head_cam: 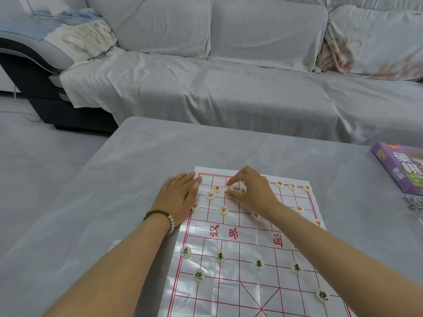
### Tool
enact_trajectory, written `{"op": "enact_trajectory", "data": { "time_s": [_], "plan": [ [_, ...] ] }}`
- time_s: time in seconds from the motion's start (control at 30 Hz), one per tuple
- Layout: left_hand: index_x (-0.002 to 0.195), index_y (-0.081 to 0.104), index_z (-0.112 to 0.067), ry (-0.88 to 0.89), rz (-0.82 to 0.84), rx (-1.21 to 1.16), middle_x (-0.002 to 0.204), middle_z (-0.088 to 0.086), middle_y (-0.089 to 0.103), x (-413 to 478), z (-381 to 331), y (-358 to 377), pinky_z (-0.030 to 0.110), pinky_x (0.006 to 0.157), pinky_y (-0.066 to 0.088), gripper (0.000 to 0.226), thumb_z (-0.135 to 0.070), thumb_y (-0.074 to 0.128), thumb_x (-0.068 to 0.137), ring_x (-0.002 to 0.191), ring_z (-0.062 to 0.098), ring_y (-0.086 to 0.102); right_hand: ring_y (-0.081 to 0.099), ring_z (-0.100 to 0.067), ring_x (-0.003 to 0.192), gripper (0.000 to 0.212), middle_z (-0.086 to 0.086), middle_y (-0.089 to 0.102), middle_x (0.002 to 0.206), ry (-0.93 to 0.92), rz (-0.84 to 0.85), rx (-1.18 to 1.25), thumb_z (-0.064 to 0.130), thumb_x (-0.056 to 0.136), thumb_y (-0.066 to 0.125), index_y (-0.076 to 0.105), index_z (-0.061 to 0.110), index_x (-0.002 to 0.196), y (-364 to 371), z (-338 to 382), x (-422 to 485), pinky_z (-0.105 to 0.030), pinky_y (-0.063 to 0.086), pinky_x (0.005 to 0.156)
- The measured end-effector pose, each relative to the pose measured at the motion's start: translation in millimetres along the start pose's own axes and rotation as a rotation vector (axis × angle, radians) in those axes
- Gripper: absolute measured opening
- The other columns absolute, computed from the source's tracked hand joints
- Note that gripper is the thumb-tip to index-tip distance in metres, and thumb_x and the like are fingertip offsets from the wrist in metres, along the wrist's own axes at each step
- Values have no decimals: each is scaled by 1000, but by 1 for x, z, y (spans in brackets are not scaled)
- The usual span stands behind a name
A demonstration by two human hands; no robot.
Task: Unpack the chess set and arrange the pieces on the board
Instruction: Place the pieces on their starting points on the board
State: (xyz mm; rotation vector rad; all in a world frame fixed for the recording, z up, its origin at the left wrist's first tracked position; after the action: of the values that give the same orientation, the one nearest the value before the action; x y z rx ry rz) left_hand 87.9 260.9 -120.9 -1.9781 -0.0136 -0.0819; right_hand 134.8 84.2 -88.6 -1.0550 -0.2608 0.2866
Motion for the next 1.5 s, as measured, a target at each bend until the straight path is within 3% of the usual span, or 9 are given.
{"op": "enact_trajectory", "data": {
  "time_s": [0.13, 0.23, 0.37, 0.5, 0.67, 1.23, 1.4, 1.5],
  "plan": [
    [142, 31, -31, -6, 1, 6, 152, -9, 26, 1, 2, 1, 26, 114, 2, 70, -53, -3, 85, 142, 9, 15, 45, -7, 92, 21, 8, 58, 106, 82, -186, 67, 41, 82, 66, 69, 27, 97, -36, -21, 14, -40, 44, 92],
    [142, 30, -32, 4, -6, 18, 152, -9, 26, 1, 2, 2, 27, 114, 1, 83, -60, -13, 77, 142, 10, 14, 48, -11, 95, 21, 3, 60, 109, 119, -230, 53, 42, 83, 65, 70, 27, 97, -48, -30, 23, -41, 44, 92],
    [142, 31, -32, 6, -21, 27, 151, -9, 27, 2, 3, 2, 28, 114, 1, 84, -60, -14, 77, 142, 10, 15, 51, -17, 109, 24, 3, 60, 116, 122, -153, -57, 45, 81, 66, 71, 27, 96, -35, -31, 31, -35, 35, 90],
    [141, 33, -32, 8, -28, 22, 151, -10, 28, 1, 3, 1, 28, 114, 2, 83, -60, -13, 78, 141, 10, 16, 50, -17, 108, 30, 3, 60, 116, 116, -53, -150, 48, 80, 66, 71, 27, 101, -17, -33, 28, -30, 30, 84],
    [142, 32, -33, 3, -20, 38, 151, -11, 27, 2, 4, 2, 27, 113, 1, 68, -53, -2, 87, 141, 9, 16, 54, -17, 106, 24, 5, 66, 112, 125, -135, 0, 43, 84, 63, 72, 28, 100, -28, -43, 25, -36, 37, 89],
    [141, 32, -33, -1, -14, 36, 151, -11, 27, 3, 5, 4, 27, 114, 1, 65, -51, 2, 87, 141, 9, 16, 47, -19, 112, 30, 2, 61, 120, 194, -70, -25, 44, 80, 68, 71, 25, 102, -15, -39, 26, -30, 29, 86],
    [141, 33, -32, 9, -17, 31, 150, -11, 28, 3, 4, 4, 29, 114, 3, 65, -51, 2, 88, 141, 9, 16, 49, -18, 108, 24, 4, 61, 115, 131, -122, 120, 41, 79, 69, 71, 28, 99, -29, -29, 4, -42, 40, 95],
    [141, 34, -32, 17, -31, 29, 150, -9, 29, 3, 5, 3, 30, 114, 4, 64, -52, 3, 89, 141, 11, 18, 44, -12, 106, 26, 6, 57, 117, 25, 2, 23, 41, 79, 69, 70, 32, 104, -24, -21, -13, -33, 36, 94]
  ]
}}
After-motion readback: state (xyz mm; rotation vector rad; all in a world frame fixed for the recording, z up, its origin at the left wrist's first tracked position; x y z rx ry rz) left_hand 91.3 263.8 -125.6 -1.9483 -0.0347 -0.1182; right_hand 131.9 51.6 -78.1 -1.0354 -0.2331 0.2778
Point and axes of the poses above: each hand's wrist, its own x-axis towards the middle knuckle, its own y-axis out of the palm, z = x × y, the point moved 7 cm from there along x, towards the middle knuckle
